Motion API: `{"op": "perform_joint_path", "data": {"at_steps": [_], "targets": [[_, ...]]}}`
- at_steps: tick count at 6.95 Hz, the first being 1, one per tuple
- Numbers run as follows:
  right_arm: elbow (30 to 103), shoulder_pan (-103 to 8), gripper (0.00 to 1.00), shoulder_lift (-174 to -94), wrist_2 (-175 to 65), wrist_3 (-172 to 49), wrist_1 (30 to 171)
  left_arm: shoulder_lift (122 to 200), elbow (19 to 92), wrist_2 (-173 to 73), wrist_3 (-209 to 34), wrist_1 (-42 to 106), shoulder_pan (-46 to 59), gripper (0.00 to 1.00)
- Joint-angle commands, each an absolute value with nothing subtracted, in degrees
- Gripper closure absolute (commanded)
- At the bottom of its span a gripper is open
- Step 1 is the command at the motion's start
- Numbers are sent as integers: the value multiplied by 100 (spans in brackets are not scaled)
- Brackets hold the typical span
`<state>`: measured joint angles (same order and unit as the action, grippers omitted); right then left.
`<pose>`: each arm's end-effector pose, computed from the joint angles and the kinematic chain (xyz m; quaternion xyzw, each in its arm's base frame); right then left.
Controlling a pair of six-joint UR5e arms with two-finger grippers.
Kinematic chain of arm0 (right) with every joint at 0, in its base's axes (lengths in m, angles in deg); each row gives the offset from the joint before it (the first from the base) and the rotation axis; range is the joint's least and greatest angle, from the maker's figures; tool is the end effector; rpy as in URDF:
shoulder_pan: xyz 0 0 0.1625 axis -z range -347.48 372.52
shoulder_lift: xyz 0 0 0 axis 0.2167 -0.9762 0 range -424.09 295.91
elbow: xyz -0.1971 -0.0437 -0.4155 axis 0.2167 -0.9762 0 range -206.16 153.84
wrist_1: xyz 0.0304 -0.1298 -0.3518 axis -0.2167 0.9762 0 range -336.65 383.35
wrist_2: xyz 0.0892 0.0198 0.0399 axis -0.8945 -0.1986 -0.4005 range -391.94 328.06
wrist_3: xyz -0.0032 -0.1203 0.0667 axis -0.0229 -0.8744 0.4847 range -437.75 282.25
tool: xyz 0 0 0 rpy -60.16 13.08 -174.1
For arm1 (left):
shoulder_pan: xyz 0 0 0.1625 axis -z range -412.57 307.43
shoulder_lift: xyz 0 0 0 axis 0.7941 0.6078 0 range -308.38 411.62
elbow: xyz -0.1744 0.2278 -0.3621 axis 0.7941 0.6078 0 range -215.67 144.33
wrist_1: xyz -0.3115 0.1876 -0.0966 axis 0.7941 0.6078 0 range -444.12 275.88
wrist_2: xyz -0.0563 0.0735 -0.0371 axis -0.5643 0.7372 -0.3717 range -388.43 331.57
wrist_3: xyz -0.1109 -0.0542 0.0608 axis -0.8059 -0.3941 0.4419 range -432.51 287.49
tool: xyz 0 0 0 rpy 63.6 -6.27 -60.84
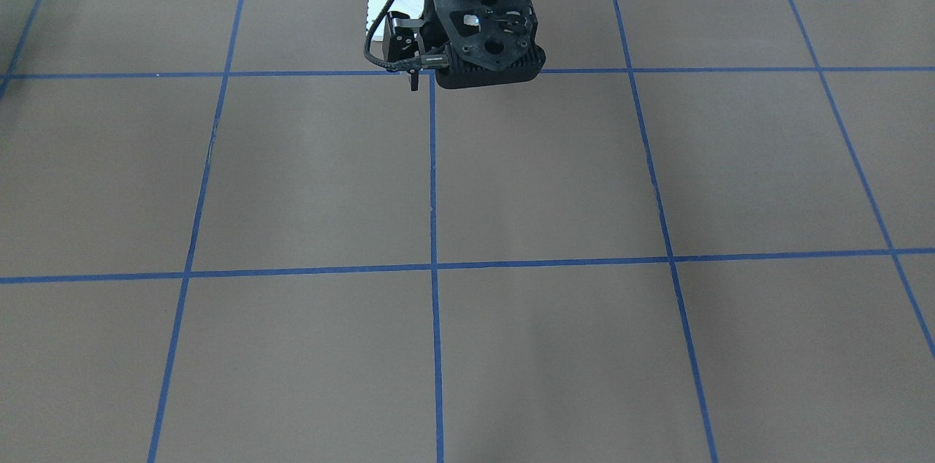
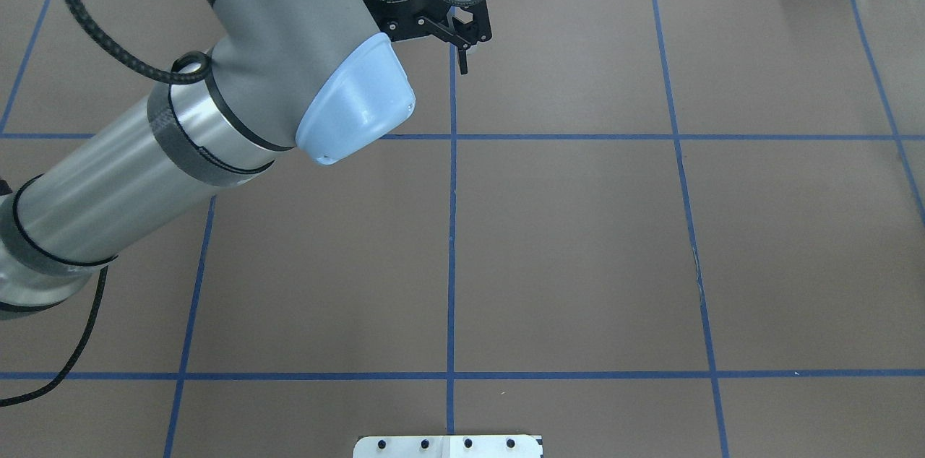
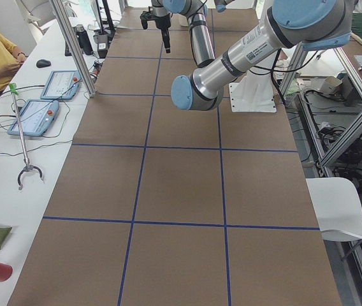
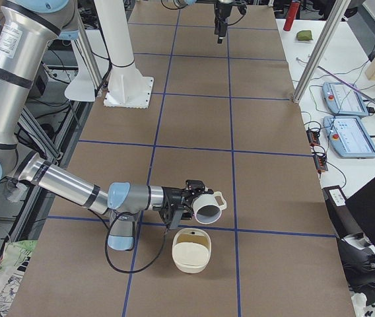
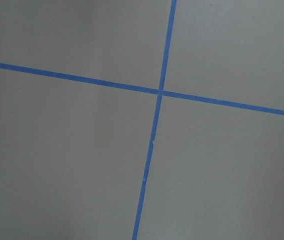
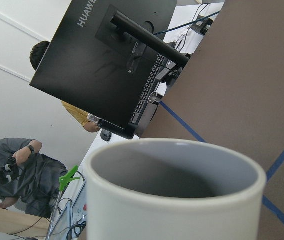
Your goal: Left arm hands cup to right arm to dump lemon
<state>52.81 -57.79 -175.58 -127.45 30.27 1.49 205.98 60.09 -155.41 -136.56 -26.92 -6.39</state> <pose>0.0185 -0.3045 0.7088 0.2478 -0.5888 0.5135 0.5729 0.4357 -0.5272 0.0584 -0.0643 0.4223 -0.0578 0.9023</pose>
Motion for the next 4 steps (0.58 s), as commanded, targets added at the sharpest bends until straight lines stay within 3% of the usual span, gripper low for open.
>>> {"op": "perform_joint_path", "data": {"at_steps": [1, 4], "targets": [[5153, -5797, 100, -17510, -12809, 4207, 94, 20595, 6004, -15517, -13650, -2691, -642, 0], [4995, -5876, 100, -17527, -12809, 5511, -222, 20639, 6004, -15499, -13667, -2691, -651, 0]]}}
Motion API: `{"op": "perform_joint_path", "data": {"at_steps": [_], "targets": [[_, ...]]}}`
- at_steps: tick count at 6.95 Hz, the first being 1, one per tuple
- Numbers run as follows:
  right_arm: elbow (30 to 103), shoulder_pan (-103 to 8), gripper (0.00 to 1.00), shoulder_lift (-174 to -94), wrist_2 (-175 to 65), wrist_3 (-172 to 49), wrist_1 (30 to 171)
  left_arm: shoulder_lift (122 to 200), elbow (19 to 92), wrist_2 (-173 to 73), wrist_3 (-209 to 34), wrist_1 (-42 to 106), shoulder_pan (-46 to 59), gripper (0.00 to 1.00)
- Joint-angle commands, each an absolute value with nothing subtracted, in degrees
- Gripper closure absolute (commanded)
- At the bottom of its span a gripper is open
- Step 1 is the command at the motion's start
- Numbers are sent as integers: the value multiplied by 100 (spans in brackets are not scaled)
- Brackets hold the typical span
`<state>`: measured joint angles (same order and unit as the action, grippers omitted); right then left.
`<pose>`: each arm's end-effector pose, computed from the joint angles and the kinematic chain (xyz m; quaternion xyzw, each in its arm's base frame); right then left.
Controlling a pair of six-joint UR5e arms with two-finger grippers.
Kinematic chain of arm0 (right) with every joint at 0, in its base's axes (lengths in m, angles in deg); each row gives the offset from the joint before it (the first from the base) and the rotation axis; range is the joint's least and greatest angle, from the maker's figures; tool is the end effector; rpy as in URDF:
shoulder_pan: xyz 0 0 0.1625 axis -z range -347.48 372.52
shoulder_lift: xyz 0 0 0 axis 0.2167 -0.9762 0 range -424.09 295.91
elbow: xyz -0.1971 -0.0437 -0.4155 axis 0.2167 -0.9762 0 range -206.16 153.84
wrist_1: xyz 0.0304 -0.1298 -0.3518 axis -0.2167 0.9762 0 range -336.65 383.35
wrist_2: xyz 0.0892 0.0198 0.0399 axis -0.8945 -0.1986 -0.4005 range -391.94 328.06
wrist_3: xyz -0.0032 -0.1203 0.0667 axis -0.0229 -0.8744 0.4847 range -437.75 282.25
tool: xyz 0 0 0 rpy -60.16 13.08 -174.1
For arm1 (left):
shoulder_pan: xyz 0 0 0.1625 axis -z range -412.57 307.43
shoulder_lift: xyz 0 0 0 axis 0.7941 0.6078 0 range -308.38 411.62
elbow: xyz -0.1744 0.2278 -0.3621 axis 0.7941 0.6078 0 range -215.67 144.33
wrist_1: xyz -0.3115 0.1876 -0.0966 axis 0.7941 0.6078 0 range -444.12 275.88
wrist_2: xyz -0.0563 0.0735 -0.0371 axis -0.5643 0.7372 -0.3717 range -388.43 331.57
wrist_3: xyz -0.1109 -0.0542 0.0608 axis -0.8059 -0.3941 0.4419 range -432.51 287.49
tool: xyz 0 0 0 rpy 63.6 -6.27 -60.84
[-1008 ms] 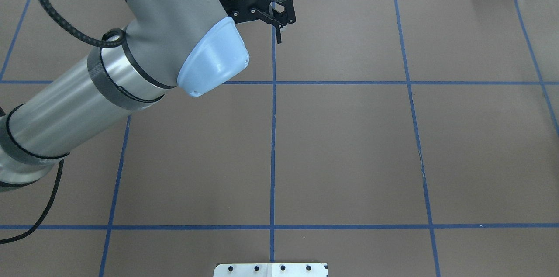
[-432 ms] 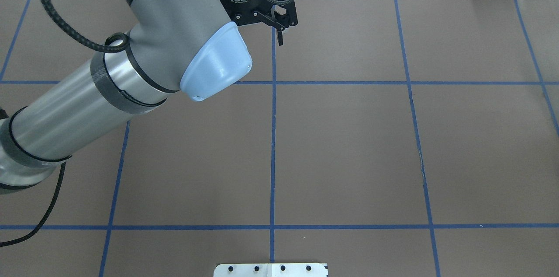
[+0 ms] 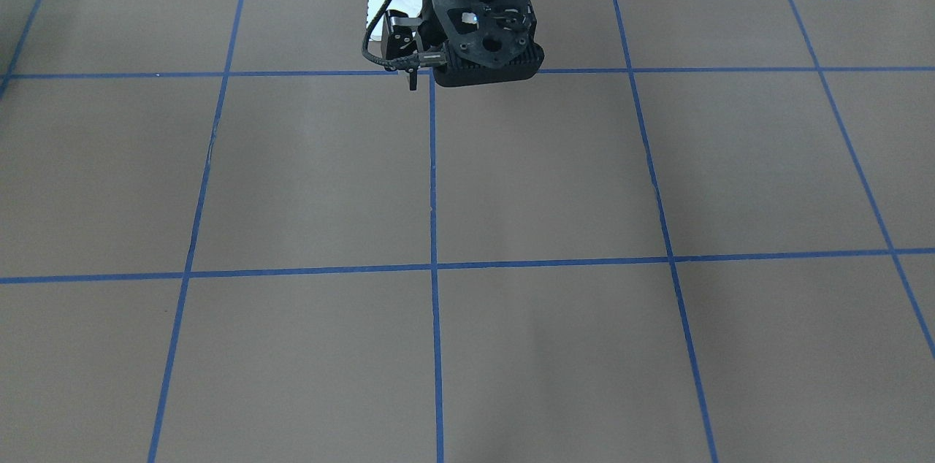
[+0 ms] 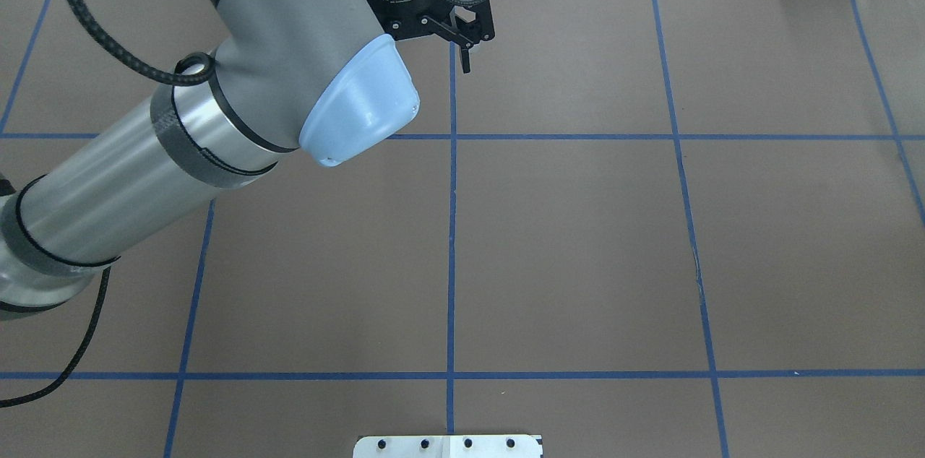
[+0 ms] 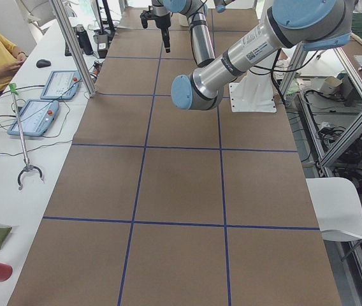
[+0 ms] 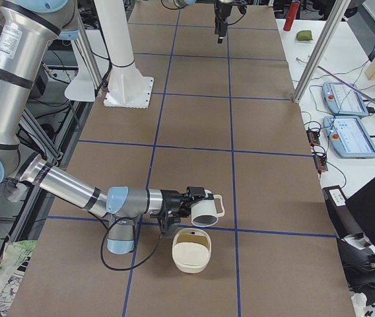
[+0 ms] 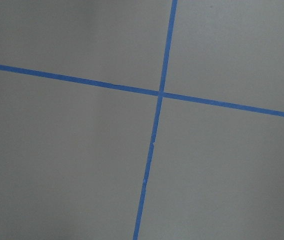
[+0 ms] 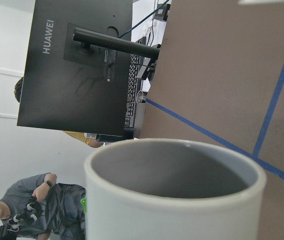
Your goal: Left arm hands cup to right arm to dump lemon
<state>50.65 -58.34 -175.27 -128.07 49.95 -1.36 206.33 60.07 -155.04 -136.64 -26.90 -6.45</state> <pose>0.0218 -0.2987 0.7165 0.1447 -0.6291 0.5992 0.4735 0.4356 -0.5271 0.0547 -0.0604 0.4228 -0.0580 0.9024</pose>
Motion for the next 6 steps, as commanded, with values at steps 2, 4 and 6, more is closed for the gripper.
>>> {"op": "perform_joint_path", "data": {"at_steps": [2, 4, 6], "targets": [[4672, -5946, 100, -17518, -12809, 6512, -588, 20657, 6004, -15499, -13667, -2691, -651, 0], [4547, -6008, 100, -17448, -12800, 7452, -776, 20683, 6030, -15499, -13676, -2691, -660, 0], [4529, -6349, 100, -17395, -12844, 8376, -1020, 20674, 6065, -15351, -13667, -2717, -660, 0]]}}
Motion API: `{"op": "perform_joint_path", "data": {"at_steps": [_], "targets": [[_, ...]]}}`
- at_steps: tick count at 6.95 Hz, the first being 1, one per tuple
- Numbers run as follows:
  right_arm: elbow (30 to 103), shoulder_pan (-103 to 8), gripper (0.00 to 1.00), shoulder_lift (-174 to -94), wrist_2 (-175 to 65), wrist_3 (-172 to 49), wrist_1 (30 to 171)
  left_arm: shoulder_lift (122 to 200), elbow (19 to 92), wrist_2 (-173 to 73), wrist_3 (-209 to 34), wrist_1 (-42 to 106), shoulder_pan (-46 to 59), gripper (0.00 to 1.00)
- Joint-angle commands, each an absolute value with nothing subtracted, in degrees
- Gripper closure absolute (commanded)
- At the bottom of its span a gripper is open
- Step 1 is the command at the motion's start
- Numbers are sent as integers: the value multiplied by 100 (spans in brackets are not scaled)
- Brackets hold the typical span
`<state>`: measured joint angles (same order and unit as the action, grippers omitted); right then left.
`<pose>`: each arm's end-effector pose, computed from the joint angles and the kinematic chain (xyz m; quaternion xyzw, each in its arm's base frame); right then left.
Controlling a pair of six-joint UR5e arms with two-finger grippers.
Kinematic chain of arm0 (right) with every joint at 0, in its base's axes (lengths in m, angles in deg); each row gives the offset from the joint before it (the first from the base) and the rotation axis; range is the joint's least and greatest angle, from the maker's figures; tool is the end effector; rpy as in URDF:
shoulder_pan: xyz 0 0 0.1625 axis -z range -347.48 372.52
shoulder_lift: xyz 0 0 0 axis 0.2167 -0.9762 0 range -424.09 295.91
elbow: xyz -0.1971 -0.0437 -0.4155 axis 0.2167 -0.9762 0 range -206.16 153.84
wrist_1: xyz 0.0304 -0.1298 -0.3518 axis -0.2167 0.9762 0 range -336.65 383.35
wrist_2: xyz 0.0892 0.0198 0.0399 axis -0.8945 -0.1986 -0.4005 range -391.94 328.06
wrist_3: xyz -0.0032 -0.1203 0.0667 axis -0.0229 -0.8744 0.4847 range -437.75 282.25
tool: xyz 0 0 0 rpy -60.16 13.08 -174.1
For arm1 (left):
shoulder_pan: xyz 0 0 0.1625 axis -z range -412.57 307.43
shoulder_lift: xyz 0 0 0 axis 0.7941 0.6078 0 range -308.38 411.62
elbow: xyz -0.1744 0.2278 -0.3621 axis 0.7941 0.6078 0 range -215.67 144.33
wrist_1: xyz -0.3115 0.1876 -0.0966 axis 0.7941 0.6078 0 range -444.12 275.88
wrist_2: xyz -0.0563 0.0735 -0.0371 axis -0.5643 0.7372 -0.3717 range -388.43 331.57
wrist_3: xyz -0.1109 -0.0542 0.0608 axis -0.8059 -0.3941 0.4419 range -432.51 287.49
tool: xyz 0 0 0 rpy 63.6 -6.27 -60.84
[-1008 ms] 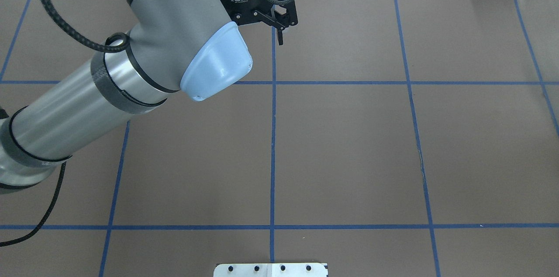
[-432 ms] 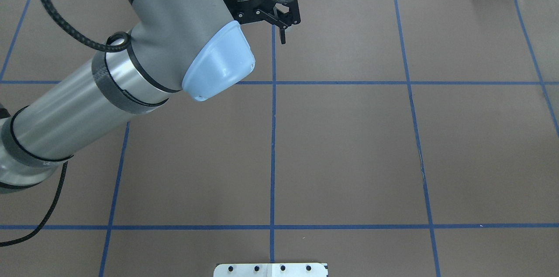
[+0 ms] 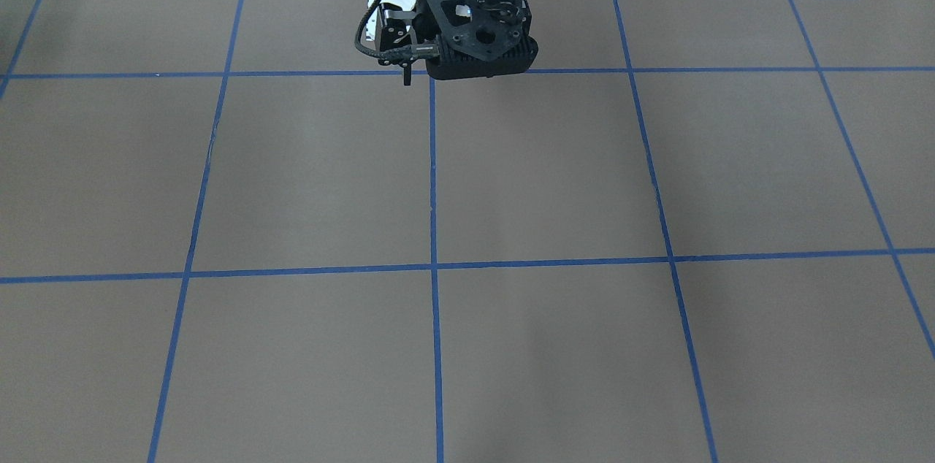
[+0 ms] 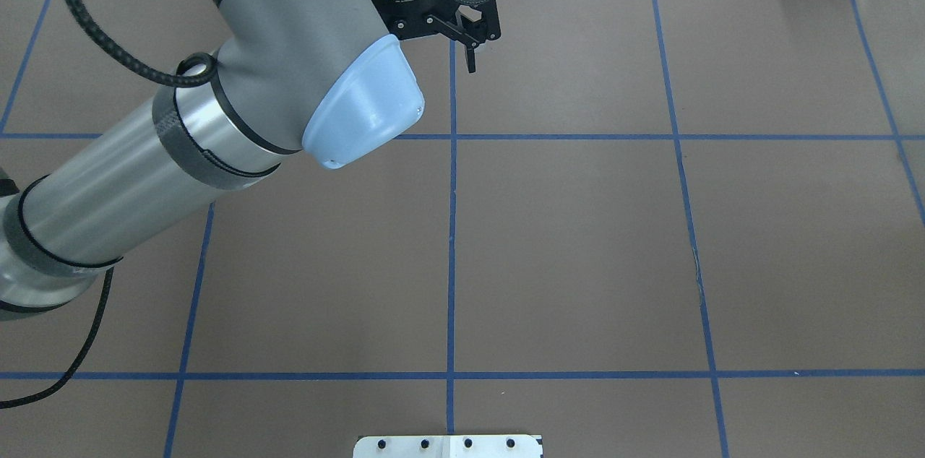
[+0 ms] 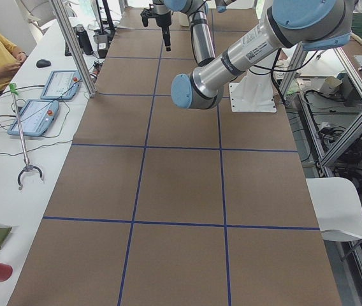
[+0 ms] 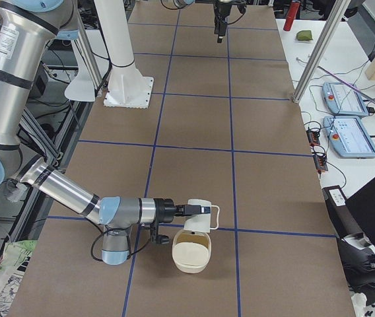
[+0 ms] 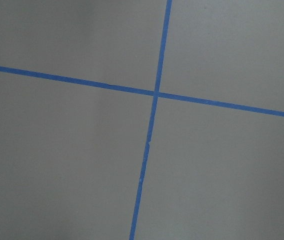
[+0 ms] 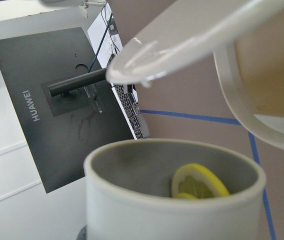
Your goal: Left arm hands cup to right arm to dump lemon
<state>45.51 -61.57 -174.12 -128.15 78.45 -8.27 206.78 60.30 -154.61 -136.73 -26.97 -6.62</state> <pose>0.0411 -0.2875 0.7319 0.0053 -0.6646 0.6897 0.2874 0.4354 -0.5251 0.0489 -0.0552 0.4245 -0.0569 0.9019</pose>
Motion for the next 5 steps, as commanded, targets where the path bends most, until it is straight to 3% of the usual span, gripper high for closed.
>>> {"op": "perform_joint_path", "data": {"at_steps": [1, 5], "targets": [[4390, -6421, 100, -17413, -12853, 8823, -1213, 20683, 6057, -15306, -13667, -2717, -660, 0], [4204, -6421, 100, -17299, -12853, 9827, -1312, 20718, 6057, -15262, -13659, -2717, -651, 0]]}}
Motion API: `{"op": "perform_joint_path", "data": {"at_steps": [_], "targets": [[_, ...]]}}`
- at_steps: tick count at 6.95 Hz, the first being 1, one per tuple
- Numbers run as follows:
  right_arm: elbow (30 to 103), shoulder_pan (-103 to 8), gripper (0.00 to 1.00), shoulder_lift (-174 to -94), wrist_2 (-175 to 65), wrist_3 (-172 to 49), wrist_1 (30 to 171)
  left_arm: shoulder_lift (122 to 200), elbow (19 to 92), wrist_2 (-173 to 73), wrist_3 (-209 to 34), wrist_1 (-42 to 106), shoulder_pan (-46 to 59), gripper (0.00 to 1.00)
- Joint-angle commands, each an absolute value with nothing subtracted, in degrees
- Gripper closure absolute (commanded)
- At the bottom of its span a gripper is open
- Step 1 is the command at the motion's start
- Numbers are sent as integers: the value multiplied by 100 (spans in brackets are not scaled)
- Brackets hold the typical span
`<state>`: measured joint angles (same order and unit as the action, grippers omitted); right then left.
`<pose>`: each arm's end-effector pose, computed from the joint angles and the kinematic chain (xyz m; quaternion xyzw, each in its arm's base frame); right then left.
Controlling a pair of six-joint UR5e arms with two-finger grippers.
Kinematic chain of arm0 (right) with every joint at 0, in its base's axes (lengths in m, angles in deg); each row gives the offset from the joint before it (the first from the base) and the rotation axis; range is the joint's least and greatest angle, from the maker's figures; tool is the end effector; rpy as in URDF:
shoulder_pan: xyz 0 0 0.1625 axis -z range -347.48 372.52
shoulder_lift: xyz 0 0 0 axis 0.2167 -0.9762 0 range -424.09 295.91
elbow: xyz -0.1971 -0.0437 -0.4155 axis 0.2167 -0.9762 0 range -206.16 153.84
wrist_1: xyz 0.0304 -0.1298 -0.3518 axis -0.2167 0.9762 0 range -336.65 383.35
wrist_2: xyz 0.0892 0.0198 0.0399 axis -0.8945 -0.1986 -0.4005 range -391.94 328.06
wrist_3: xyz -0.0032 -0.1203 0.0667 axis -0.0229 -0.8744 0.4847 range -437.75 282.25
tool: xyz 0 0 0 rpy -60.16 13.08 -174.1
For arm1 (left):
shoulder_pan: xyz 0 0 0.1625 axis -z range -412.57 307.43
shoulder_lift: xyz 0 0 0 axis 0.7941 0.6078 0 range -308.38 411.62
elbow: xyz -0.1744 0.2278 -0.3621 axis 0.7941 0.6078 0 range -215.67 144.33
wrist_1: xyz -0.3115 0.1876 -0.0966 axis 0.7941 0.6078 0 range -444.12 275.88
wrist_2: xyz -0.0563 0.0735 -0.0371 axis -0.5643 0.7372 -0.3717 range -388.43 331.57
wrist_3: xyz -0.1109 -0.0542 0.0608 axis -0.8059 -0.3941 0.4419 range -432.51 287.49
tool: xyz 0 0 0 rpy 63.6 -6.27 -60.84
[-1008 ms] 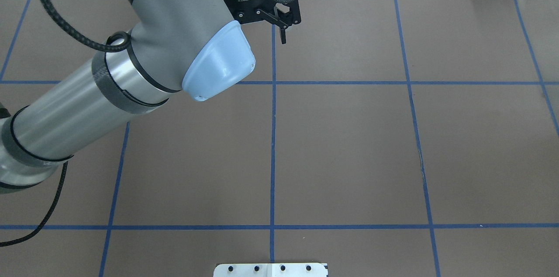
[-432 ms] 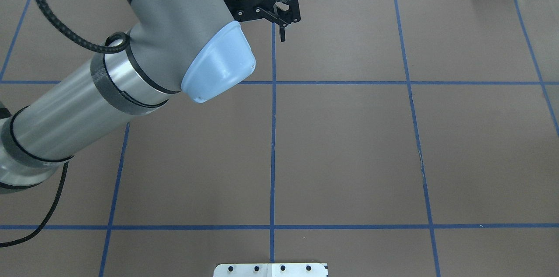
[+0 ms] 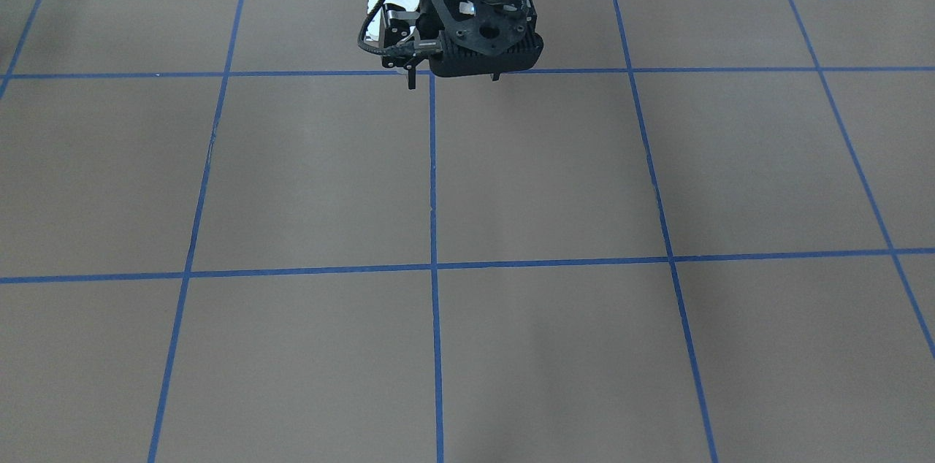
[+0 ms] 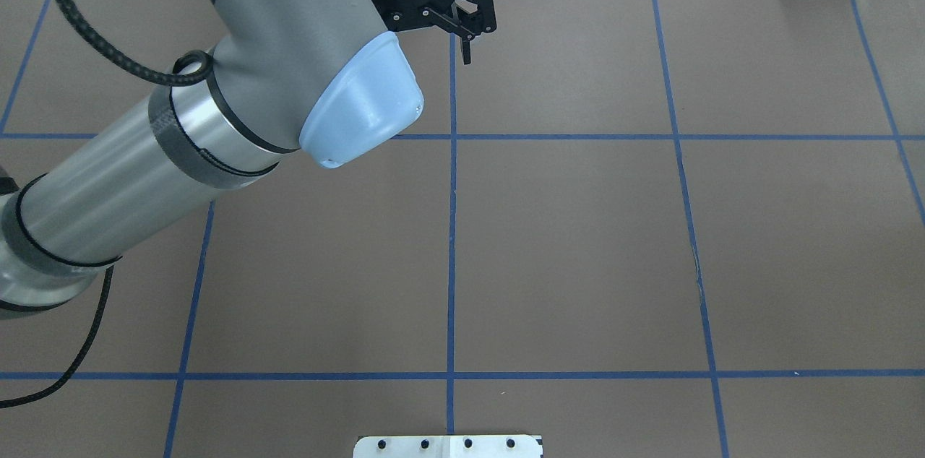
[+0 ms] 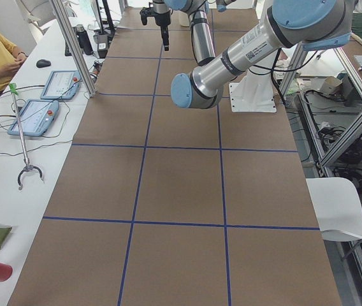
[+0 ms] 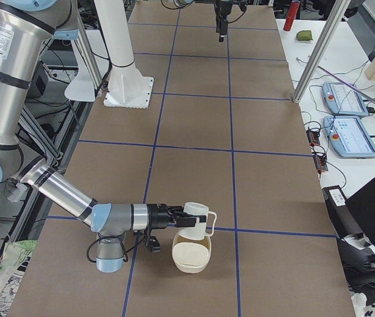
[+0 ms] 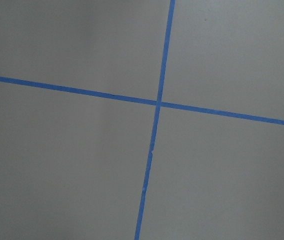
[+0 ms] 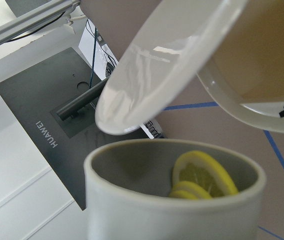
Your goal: Left arm hands cup to right arm to dump lemon
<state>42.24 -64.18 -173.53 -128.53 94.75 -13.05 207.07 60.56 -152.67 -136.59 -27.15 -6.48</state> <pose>0.0554 -0.2761 0.7408 -0.0764 -0.6738 0.7148 0.1709 0.4311 -0.5285 0.0469 -0.0388 0.4192 -0.0619 0.9049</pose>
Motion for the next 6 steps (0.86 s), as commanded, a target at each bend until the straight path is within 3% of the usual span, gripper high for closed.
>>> {"op": "perform_joint_path", "data": {"at_steps": [1, 6], "targets": [[4195, -6413, 100, -17203, -12853, 9908, -1312, 20753, 6057, -15235, -13659, -2734, -651, 0], [4291, -6430, 100, -17184, -12932, 10524, -1479, 20762, 6048, -15156, -13659, -2726, -642, 0]]}}
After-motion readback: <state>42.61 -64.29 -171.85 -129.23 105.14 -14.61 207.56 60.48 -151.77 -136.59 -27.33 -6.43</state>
